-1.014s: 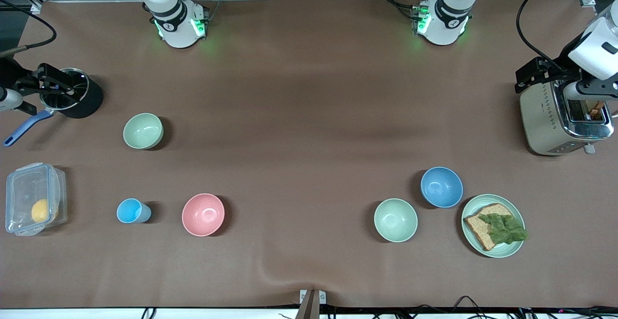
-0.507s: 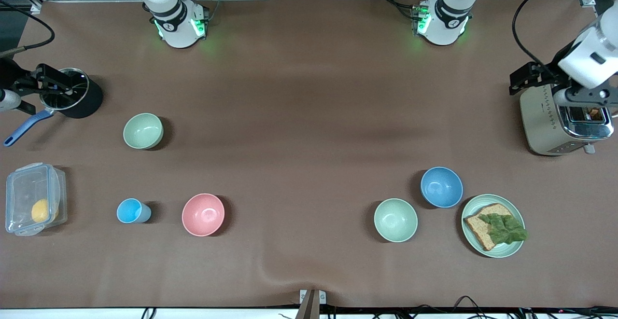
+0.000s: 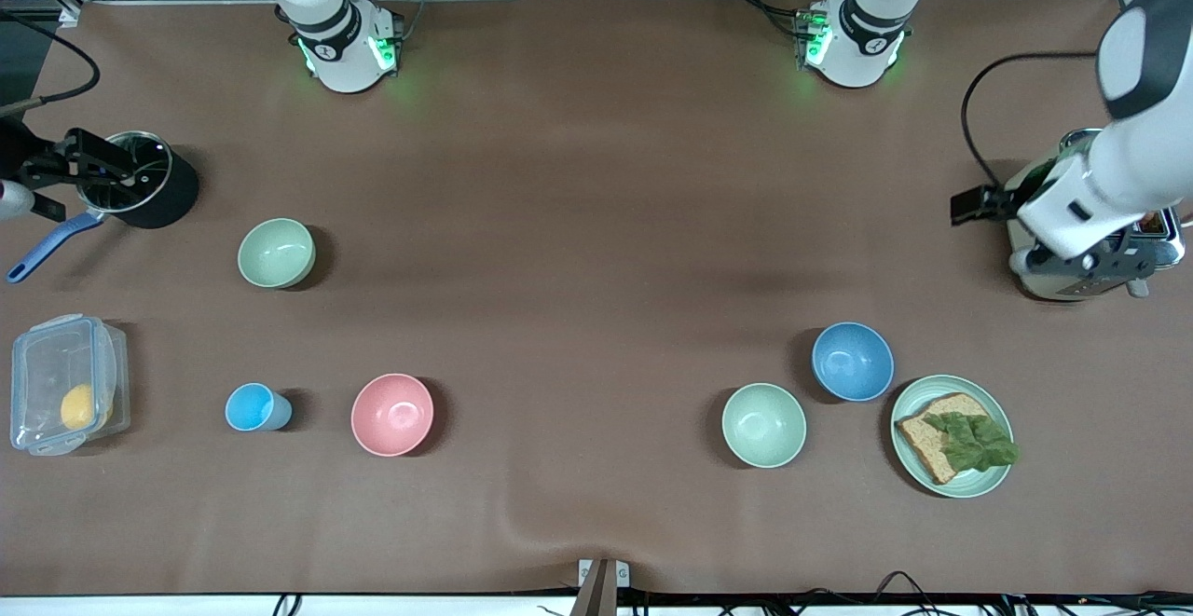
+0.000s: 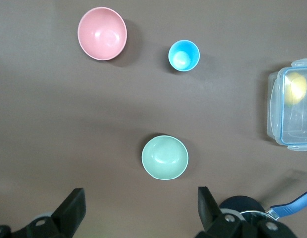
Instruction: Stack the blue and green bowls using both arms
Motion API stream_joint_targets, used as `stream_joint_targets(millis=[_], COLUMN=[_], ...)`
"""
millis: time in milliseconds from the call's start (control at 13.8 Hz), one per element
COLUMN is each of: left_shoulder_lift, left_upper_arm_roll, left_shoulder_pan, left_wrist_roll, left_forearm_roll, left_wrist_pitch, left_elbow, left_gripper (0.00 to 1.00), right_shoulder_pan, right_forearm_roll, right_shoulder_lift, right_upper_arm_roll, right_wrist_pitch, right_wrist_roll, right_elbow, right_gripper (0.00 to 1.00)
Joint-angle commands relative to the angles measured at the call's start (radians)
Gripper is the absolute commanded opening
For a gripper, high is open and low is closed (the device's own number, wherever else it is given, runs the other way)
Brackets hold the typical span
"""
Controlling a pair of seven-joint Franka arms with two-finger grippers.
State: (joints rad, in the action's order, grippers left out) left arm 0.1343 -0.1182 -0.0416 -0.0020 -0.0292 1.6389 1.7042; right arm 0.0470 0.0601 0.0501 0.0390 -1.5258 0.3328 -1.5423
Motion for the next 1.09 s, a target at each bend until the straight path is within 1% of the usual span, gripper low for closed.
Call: stream_joint_targets(millis=[0, 72, 217, 362, 435, 580, 725, 870, 1014], left_shoulder_lift=[0.089, 0.141, 0.233, 0.278, 0.298, 0.339, 0.398, 0.485, 0.563], left_upper_arm_roll=[-0.001, 0.000, 0.005, 0.005, 0.005, 0.006, 0.009, 0.008, 0.011], left_shoulder_pan=[0.000, -0.004, -0.004, -0.006, -0.006, -0.006, -0.007, 0.005, 0.038], left_wrist_roll=[0.000, -0.001, -0.016, -0.029, -0.030, -0.030, -0.030, -0.030, -0.042], left_forearm_roll=[-0.021, -0.021, -0.020, -0.009, -0.006, -0.012, -0.018, -0.021, -0.023], left_wrist_pitch=[0.074, 0.097, 0.102, 0.136, 0.166, 0.208, 0.254, 0.326, 0.367], left_elbow=[-0.038, -0.084, -0.161, -0.167, -0.167, -0.167, -0.167, -0.167, -0.170], left_gripper=[1.00, 1.00, 1.00, 1.00, 1.00, 1.00, 1.00, 1.00, 1.00], right_shoulder_pan=[0.024, 0.030, 0.034, 0.043, 0.053, 0.041, 0.062, 0.077, 0.094], right_forearm_roll=[0.018, 0.018, 0.017, 0.017, 0.015, 0.001, 0.012, 0.006, 0.004], right_shoulder_lift=[0.027, 0.033, 0.085, 0.102, 0.131, 0.230, 0.257, 0.272, 0.263], right_upper_arm_roll=[-0.013, -0.014, -0.014, -0.014, -0.014, -0.014, -0.014, -0.013, -0.014], right_wrist_pitch=[-0.007, -0.010, -0.005, -0.013, -0.013, -0.011, -0.013, -0.040, -0.105], right_wrist_roll=[0.014, 0.014, 0.012, 0.014, 0.015, 0.012, 0.015, 0.011, 0.014], right_elbow=[0.004, 0.004, 0.010, 0.010, 0.011, 0.014, 0.010, -0.008, -0.090], right_gripper=[1.00, 1.00, 1.00, 1.00, 1.00, 1.00, 1.00, 1.00, 1.00])
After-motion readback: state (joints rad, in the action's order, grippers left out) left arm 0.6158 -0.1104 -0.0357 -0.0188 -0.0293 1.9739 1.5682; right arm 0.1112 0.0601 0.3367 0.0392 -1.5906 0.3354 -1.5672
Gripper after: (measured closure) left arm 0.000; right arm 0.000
